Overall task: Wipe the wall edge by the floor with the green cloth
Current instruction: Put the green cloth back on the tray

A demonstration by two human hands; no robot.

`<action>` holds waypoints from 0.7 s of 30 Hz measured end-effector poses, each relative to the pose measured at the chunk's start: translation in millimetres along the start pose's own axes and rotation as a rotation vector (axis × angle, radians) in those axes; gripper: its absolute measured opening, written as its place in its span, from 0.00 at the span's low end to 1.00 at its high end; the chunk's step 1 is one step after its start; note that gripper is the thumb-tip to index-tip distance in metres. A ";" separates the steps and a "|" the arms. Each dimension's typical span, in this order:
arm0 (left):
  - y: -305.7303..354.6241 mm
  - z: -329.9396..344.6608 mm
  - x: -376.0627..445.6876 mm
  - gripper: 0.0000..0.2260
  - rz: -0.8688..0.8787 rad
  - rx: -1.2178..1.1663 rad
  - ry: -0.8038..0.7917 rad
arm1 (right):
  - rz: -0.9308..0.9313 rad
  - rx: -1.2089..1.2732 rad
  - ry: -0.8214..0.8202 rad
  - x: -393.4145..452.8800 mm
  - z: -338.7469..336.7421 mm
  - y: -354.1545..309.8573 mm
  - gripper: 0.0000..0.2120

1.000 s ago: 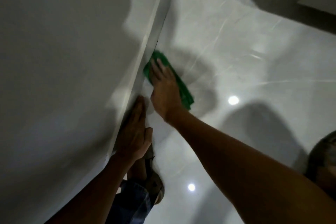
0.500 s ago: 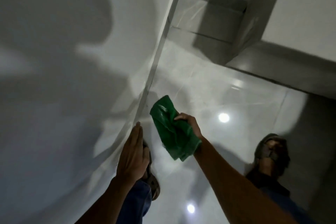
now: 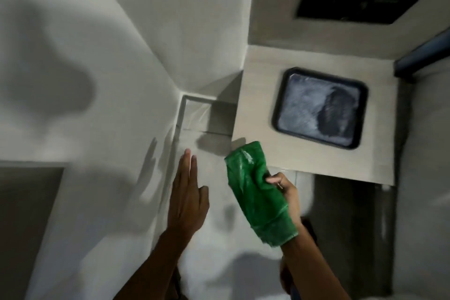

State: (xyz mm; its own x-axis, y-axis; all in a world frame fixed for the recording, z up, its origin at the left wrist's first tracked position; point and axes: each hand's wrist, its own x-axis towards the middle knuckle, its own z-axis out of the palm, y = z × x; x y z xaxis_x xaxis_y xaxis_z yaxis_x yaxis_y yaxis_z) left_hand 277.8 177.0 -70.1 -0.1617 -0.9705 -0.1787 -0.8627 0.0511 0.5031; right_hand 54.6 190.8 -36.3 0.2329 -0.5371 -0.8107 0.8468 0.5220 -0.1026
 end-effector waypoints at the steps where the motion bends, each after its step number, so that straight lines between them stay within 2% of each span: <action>1: 22.6 -2.0 15.5 0.33 0.010 -0.024 0.012 | -0.040 0.020 -0.022 -10.3 4.5 -23.7 0.28; 5: 107.6 2.1 70.9 0.36 0.120 -0.106 0.052 | -0.238 -0.012 -0.010 -42.2 14.3 -123.6 0.31; 10: 187.3 31.9 129.2 0.35 0.237 -0.133 0.030 | -0.423 -0.215 0.219 -47.7 9.4 -227.3 0.34; 12: 209.0 42.5 147.4 0.35 0.243 -0.131 0.034 | -0.513 -0.402 0.383 -41.6 2.9 -247.5 0.31; 15: 228.5 58.6 170.5 0.35 0.271 -0.093 0.037 | -0.740 -0.769 0.515 -24.0 -4.5 -262.7 0.26; 17: 235.2 71.2 180.0 0.35 0.288 -0.063 0.018 | -0.850 -1.085 0.529 -4.8 -11.1 -266.9 0.28; 19: 236.0 87.3 189.3 0.35 0.298 -0.017 -0.052 | -0.844 -1.375 0.523 18.9 -18.4 -269.6 0.34; 21: 231.7 100.3 196.2 0.36 0.286 0.018 -0.135 | -0.762 -1.655 0.526 39.6 -31.8 -261.9 0.38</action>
State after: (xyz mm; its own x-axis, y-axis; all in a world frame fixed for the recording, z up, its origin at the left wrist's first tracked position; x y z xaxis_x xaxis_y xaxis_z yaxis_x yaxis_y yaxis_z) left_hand -1.8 22.1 -73.4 -0.4603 -0.8761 -0.1434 -0.7813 0.3231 0.5340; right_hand -173.1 53.8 -59.9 -0.3376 -0.8662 -0.3683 -0.6366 0.4984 -0.5885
